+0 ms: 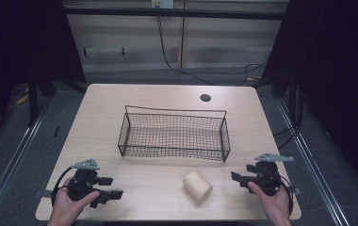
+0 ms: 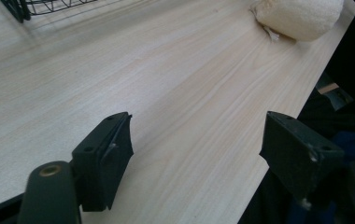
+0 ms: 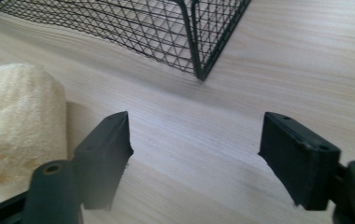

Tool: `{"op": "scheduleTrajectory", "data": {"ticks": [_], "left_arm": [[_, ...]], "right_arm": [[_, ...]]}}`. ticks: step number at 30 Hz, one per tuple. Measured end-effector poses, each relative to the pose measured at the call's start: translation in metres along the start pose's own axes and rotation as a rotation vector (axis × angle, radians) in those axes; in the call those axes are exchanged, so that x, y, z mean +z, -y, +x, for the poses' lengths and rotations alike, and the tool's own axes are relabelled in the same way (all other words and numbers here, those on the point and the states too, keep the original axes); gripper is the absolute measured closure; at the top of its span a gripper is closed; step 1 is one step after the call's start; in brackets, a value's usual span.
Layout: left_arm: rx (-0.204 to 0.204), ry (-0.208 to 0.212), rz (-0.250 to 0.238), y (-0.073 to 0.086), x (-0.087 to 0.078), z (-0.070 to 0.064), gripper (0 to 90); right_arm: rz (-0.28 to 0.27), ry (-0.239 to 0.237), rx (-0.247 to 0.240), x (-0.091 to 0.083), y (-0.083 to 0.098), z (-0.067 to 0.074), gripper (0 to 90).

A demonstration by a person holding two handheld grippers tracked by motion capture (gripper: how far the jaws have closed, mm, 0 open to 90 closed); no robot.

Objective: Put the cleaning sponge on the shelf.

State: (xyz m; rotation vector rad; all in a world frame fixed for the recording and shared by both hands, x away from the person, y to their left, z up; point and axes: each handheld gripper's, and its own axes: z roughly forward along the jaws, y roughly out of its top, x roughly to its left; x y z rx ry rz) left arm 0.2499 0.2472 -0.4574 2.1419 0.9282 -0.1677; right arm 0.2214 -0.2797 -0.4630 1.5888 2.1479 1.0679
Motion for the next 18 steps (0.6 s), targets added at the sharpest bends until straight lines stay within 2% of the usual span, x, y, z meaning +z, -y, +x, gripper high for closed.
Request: {"op": "scheduleTrajectory", "data": {"ticks": [4,6,8,11,15,18], "left_arm": [[0.002,0.006,-0.001,0.0,0.001,0.0,26.0],[-0.001,0.004,0.008,0.0,0.0,0.001,26.0],[-0.004,-0.001,0.012,0.0,-0.001,0.002,25.9],[-0.003,0.007,0.016,0.0,-0.001,0.002,25.8],[-0.004,0.01,0.016,0.0,-0.001,0.002,25.7],[-0.005,0.012,0.018,0.0,-0.002,0.002,25.2]], "right_arm": [[0.024,-0.01,-0.003,0.0,-0.002,0.001,27.5],[0.041,-0.008,0.018,-0.002,-0.004,0.001,29.3],[0.043,0.01,0.005,-0.004,-0.005,0.001,31.2],[0.045,0.007,-0.008,-0.004,-0.006,0.002,31.3],[0.069,-0.022,0.001,-0.005,-0.008,0.005,31.4],[0.08,-0.067,0.011,-0.006,-0.011,0.008,31.2]]}}
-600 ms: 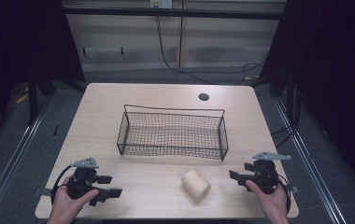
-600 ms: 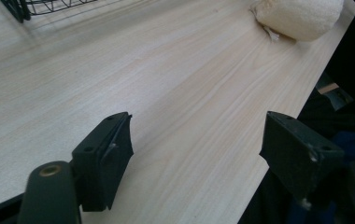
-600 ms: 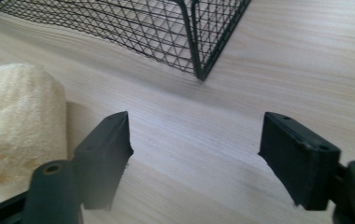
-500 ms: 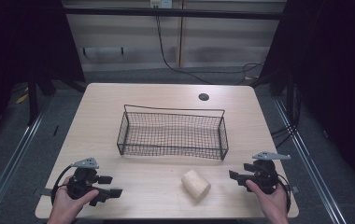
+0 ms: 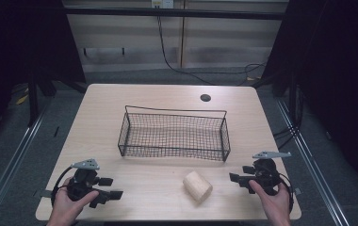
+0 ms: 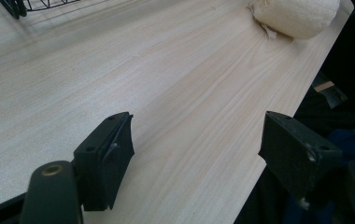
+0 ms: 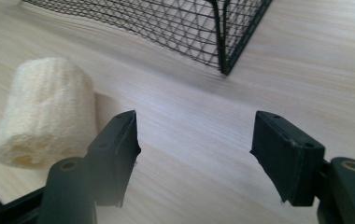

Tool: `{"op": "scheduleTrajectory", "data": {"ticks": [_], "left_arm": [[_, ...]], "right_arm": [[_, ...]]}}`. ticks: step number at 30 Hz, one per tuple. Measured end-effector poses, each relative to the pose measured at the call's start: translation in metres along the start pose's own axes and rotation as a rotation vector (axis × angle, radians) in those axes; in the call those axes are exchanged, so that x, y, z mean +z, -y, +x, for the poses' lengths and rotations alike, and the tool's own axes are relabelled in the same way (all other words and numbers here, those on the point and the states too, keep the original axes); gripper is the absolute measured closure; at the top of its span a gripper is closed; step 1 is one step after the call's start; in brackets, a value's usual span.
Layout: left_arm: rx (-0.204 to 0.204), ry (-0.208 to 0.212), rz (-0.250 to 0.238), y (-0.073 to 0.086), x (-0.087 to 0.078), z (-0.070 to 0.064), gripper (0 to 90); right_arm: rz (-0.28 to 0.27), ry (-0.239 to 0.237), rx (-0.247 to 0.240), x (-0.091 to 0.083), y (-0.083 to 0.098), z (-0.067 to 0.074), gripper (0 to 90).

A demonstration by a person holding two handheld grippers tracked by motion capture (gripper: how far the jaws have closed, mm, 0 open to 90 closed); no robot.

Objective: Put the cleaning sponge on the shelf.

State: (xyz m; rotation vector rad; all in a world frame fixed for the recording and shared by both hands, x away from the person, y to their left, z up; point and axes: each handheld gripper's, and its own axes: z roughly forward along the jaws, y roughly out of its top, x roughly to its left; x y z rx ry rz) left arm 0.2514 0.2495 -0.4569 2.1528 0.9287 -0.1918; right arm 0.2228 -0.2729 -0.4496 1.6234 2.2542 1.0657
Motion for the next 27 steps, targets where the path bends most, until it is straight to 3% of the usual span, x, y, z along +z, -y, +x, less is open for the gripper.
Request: {"op": "scheduleTrajectory", "data": {"ticks": [5,11,14,18,27], "left_arm": [[-0.002,-0.001,0.002,0.0,0.0,0.001,24.8],[0.0,-0.001,0.0,0.0,0.0,0.001,24.8],[0.002,-0.004,0.0,0.0,-0.001,0.001,24.8],[0.002,-0.003,0.004,0.0,-0.001,0.001,25.1],[0.0,-0.006,0.003,0.0,0.0,0.0,25.2]], "right_arm": [[0.052,-0.086,0.027,0.003,-0.003,0.002,25.2],[0.062,-0.114,0.025,0.001,-0.009,0.004,14.0],[0.06,-0.133,0.036,-0.001,-0.01,0.004,14.3],[0.096,-0.127,0.016,0.0,-0.014,0.007,14.9],[0.117,-0.132,-0.009,-0.003,-0.019,0.016,19.6]]}}
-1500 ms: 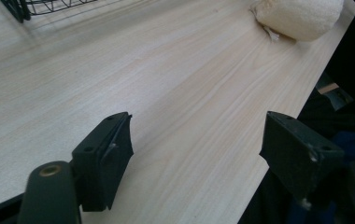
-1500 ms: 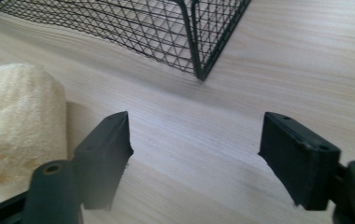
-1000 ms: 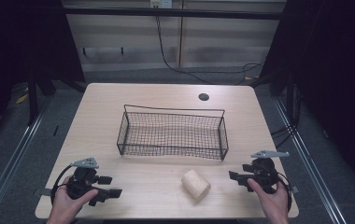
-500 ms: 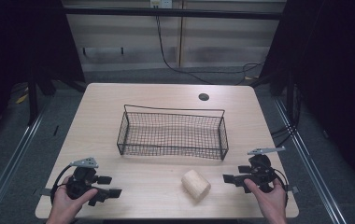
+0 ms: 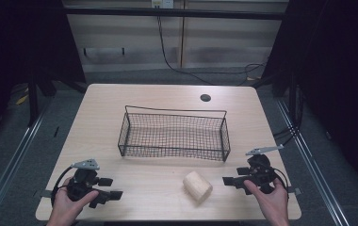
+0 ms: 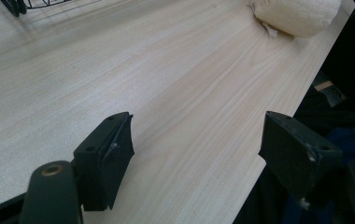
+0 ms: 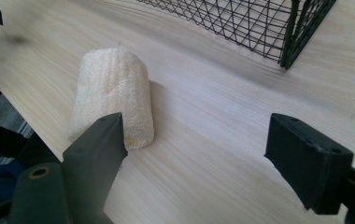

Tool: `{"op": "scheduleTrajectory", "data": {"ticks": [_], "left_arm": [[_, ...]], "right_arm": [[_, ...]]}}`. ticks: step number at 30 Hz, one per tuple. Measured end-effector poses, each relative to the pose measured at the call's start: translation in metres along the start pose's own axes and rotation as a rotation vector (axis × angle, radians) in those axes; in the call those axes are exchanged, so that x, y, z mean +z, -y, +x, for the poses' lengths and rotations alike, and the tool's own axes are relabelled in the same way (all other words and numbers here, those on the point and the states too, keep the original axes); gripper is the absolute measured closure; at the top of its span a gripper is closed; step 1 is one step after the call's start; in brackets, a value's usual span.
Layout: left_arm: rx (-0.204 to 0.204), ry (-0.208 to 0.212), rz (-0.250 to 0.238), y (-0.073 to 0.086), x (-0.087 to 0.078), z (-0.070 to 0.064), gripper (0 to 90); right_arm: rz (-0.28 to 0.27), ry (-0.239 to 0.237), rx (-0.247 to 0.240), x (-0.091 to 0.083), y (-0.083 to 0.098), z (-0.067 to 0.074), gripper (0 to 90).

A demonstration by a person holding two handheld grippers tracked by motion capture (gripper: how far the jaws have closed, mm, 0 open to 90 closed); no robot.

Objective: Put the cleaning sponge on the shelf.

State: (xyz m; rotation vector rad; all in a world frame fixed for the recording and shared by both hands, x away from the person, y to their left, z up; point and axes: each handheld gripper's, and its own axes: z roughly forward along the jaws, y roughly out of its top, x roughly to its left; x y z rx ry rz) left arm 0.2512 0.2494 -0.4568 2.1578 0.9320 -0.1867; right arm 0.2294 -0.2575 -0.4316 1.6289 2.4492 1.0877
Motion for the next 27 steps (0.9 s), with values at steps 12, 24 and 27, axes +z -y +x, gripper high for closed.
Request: {"op": "scheduleTrajectory", "data": {"ticks": [12,24,27], "left_arm": [[0.003,-0.002,0.011,0.0,0.001,0.0,25.1],[0.007,-0.006,0.011,0.0,0.002,0.0,25.1],[0.004,-0.005,0.007,0.0,0.002,0.0,25.1]], "right_arm": [[0.049,-0.019,-0.053,-0.001,-0.012,0.013,20.0],[0.127,-0.019,-0.06,0.002,-0.031,0.025,17.3],[0.141,-0.017,-0.059,0.004,-0.035,0.027,17.1]]}}
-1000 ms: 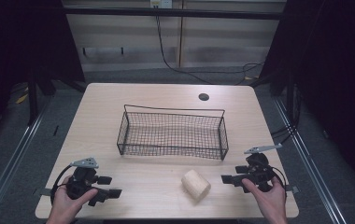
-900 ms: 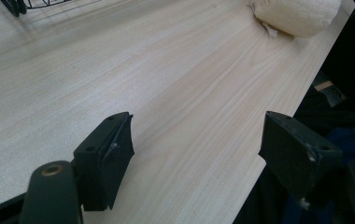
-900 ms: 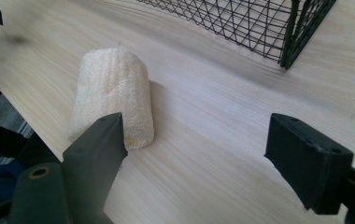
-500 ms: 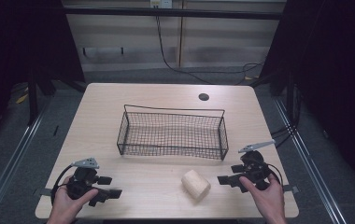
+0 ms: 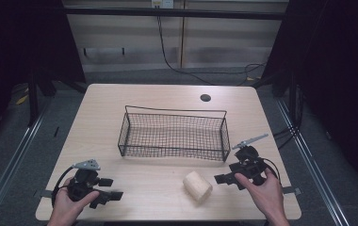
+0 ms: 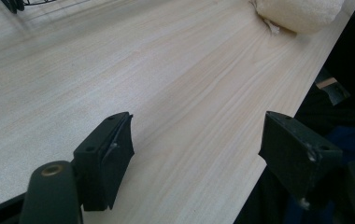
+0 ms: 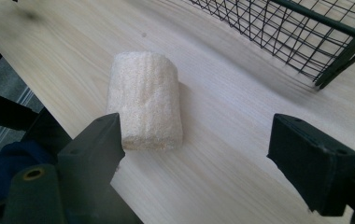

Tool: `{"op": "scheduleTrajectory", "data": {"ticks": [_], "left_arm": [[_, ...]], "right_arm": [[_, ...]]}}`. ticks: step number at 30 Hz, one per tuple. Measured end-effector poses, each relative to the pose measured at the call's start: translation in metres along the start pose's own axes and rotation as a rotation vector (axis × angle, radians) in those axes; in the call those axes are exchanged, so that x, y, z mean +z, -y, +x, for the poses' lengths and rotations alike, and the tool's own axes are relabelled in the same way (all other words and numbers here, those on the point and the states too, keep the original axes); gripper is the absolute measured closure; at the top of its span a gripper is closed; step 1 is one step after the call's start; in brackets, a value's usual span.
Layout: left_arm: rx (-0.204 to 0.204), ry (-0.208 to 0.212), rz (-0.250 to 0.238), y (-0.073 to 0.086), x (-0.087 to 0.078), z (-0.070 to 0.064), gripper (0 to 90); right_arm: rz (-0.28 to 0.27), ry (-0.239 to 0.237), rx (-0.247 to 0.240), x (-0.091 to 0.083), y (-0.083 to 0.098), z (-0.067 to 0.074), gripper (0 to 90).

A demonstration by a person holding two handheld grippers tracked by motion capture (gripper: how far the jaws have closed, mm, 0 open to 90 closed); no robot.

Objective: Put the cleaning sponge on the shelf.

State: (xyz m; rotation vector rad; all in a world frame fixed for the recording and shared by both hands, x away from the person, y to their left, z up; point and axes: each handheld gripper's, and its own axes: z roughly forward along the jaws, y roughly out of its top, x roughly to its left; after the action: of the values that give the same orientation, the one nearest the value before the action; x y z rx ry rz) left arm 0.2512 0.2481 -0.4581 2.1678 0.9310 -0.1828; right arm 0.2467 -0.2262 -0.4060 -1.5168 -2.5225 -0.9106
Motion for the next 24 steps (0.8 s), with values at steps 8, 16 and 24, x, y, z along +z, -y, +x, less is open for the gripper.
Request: {"op": "scheduleTrajectory", "data": {"ticks": [8,16,24], "left_arm": [[0.0,-0.001,0.003,0.0,0.0,0.0,25.0],[0.002,0.001,0.004,0.0,0.0,0.0,25.0],[0.0,0.001,0.003,0.0,0.0,0.0,24.9]], "right_arm": [[0.041,-0.014,-0.016,0.005,-0.007,0.006,16.8],[0.099,-0.018,-0.023,0.009,-0.015,0.008,14.3],[0.173,-0.033,-0.039,0.016,-0.023,0.013,14.4]]}}
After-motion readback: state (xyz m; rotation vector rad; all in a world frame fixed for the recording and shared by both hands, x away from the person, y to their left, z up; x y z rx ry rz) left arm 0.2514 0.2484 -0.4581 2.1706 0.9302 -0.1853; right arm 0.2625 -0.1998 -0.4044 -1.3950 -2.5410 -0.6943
